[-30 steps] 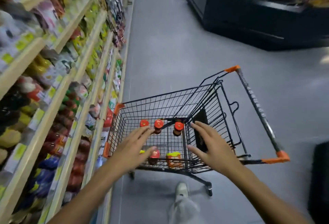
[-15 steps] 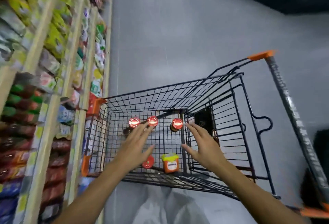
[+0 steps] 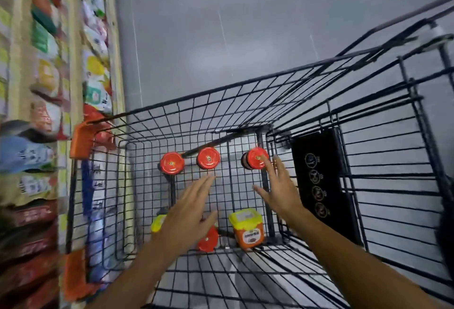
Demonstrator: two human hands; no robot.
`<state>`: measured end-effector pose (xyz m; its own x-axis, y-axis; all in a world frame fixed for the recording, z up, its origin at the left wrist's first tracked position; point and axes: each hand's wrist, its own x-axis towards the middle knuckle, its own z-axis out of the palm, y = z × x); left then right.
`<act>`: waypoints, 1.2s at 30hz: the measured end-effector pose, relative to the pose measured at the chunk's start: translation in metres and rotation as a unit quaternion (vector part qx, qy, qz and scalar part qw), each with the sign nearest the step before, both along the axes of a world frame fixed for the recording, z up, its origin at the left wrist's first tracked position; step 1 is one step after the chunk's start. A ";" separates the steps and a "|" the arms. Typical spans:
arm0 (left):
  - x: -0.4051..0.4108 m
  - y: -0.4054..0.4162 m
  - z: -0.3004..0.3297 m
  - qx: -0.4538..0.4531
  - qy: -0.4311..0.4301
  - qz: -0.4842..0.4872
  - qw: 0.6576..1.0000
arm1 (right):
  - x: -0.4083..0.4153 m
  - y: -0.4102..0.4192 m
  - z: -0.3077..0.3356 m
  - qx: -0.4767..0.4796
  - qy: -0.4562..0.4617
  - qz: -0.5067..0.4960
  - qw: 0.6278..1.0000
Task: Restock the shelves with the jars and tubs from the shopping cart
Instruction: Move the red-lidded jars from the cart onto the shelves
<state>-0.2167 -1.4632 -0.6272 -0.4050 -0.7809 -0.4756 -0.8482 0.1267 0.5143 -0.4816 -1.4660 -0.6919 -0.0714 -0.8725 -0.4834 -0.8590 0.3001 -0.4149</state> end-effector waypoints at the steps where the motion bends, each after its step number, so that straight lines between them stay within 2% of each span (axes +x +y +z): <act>1: 0.002 0.000 -0.009 0.002 0.004 0.000 1.000 | 0.000 -0.003 -0.012 -0.007 -0.010 -0.015 1.000; 8: 0.013 -0.002 -0.050 0.025 0.020 0.013 0.999 | 0.008 -0.016 -0.063 -0.118 -0.107 -0.105 0.982; 17: 0.012 -0.005 -0.058 0.032 0.050 0.059 0.996 | 0.020 -0.025 -0.091 -0.121 -0.168 -0.231 0.951; 25: -0.005 -0.010 -0.093 0.101 0.078 0.233 0.964 | 0.009 -0.006 -0.057 -0.118 -0.183 -0.185 0.958; 29: -0.020 -0.025 -0.116 0.090 0.107 0.306 0.942 | 0.007 0.011 -0.038 -0.128 -0.200 -0.182 0.954; 34: -0.035 -0.041 -0.135 0.080 0.116 0.338 0.931 | 0.005 0.028 -0.025 -0.140 -0.224 -0.166 0.950; 36: -0.040 -0.048 -0.139 0.055 0.138 0.372 0.916 | 0.004 0.033 -0.019 -0.143 -0.229 -0.161 0.949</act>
